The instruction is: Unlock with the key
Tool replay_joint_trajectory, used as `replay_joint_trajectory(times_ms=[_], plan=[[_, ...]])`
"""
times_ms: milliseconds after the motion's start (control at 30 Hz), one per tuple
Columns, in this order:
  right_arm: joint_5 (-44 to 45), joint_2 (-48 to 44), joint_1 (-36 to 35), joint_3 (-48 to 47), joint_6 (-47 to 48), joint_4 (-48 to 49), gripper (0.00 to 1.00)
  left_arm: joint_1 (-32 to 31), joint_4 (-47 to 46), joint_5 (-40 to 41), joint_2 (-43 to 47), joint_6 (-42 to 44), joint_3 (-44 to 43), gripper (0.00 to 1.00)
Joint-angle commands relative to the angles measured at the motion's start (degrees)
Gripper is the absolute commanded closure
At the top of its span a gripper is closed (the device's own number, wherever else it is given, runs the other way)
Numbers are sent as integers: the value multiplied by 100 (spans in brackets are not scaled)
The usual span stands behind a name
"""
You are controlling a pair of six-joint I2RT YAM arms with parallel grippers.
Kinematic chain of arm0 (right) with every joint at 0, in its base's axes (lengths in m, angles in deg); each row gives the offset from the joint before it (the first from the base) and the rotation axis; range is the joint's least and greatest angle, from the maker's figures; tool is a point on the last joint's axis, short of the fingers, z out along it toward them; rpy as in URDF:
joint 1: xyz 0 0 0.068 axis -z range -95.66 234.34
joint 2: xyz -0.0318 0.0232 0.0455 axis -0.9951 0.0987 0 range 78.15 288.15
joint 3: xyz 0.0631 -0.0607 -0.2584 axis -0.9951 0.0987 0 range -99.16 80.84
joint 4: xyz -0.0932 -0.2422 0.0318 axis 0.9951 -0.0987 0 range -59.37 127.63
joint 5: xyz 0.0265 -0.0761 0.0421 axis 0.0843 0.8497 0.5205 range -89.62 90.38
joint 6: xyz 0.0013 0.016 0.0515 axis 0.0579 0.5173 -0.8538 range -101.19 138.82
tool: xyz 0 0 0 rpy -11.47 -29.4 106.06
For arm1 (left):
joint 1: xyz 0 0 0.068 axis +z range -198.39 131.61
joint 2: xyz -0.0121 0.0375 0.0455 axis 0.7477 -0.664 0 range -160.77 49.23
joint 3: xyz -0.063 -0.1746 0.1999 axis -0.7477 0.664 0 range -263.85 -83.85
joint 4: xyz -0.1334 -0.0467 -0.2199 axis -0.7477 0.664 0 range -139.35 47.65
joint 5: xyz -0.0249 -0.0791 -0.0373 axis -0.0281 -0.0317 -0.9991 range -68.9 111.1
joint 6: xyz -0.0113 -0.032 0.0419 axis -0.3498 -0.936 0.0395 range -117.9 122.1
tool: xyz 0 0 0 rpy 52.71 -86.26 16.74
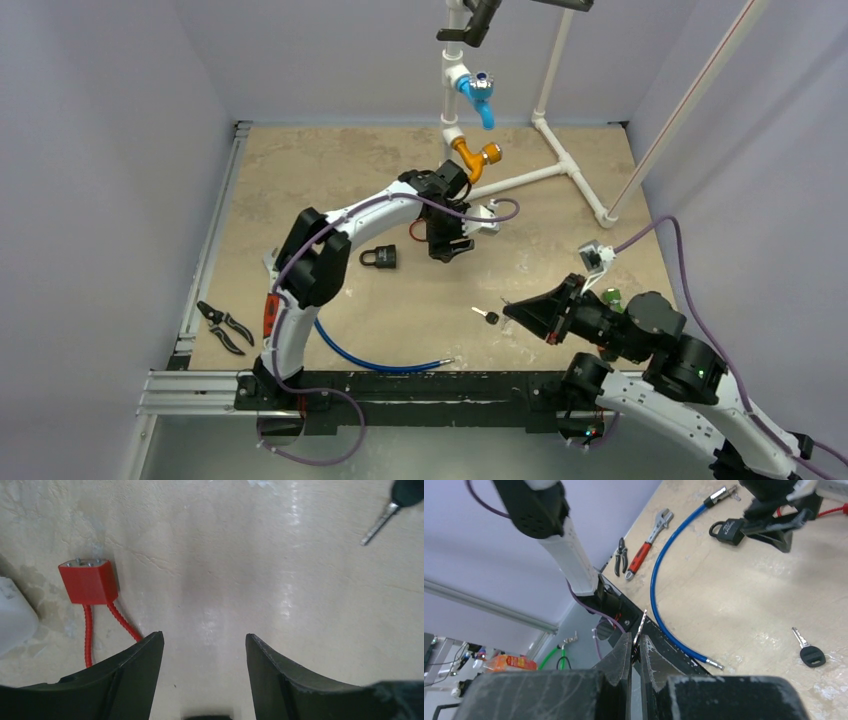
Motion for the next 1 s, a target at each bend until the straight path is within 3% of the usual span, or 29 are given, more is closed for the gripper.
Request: replay_joint_trajectory(times_ms=[0,267,467,733,967], plan=[[377,-258,13,-389,48,-129,100,-11,-277,207,-446,-377,-443,41],[177,129,5,-477,282,-6,100,38,-1877,632,505,-662,1466,43],[0,197,5,-299,247,282,100,119,-2008,1006,473,-1166,1444,41],[-135,219,10,-159,210,446,100,143,-2713,1749,1000,-1622,2337,42],[-284,294,5,-20,189,623,100,287,-2539,1667,729,-1943,2051,40]])
